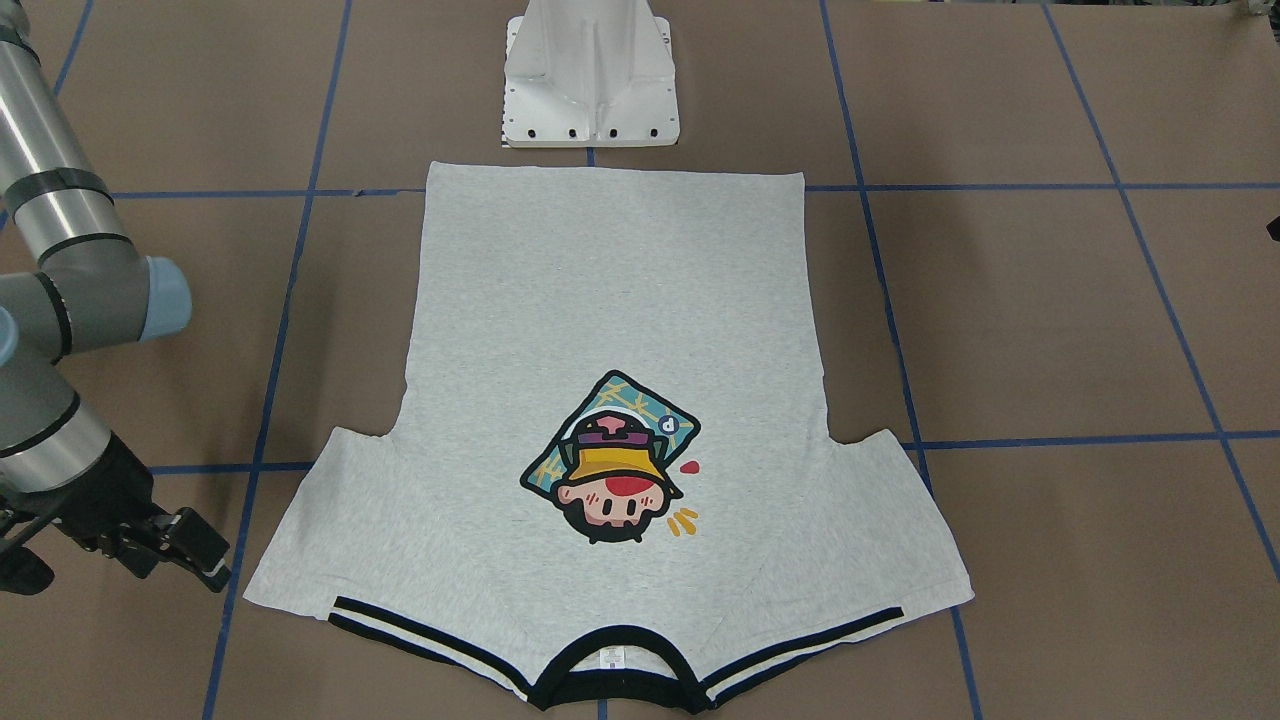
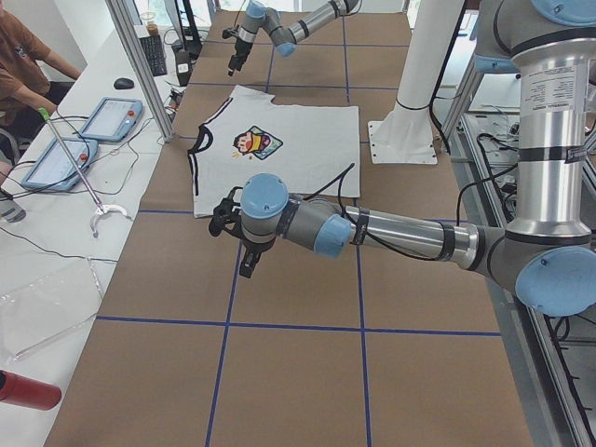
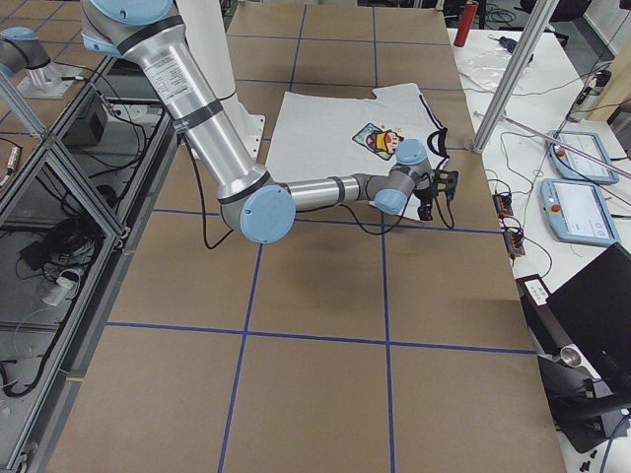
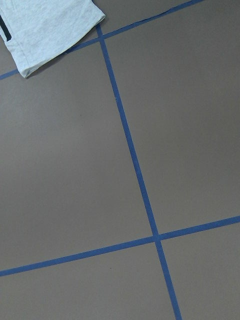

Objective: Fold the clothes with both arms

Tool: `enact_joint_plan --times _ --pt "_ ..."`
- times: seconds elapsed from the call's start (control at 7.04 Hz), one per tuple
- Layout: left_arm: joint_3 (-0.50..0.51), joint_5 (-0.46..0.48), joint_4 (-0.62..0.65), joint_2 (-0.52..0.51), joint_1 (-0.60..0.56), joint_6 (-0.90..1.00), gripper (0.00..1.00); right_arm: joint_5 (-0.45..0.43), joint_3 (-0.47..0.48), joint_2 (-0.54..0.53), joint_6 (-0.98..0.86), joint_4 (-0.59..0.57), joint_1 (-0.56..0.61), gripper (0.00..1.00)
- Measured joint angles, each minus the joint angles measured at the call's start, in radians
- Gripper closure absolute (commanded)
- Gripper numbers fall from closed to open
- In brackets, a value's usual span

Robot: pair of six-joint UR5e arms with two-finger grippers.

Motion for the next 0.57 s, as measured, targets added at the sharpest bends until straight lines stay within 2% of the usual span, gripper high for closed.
enact_joint_plan --times 0.14,0.43,0.57 --pt "0.000 0.000 0.000 0.000 0.000 0.001 0.00 -0.018 -0.019 0.010 0.005 0.002 -0.010 0.15" --pt "0.001 0.000 0.000 0.000 0.000 0.001 0.00 -0.029 -0.032 0.008 0.003 0.000 -0.023 0.28" --pt "0.001 0.000 0.000 0.000 0.000 0.001 0.00 -0.031 -0.037 0.005 0.002 -0.001 -0.026 0.47"
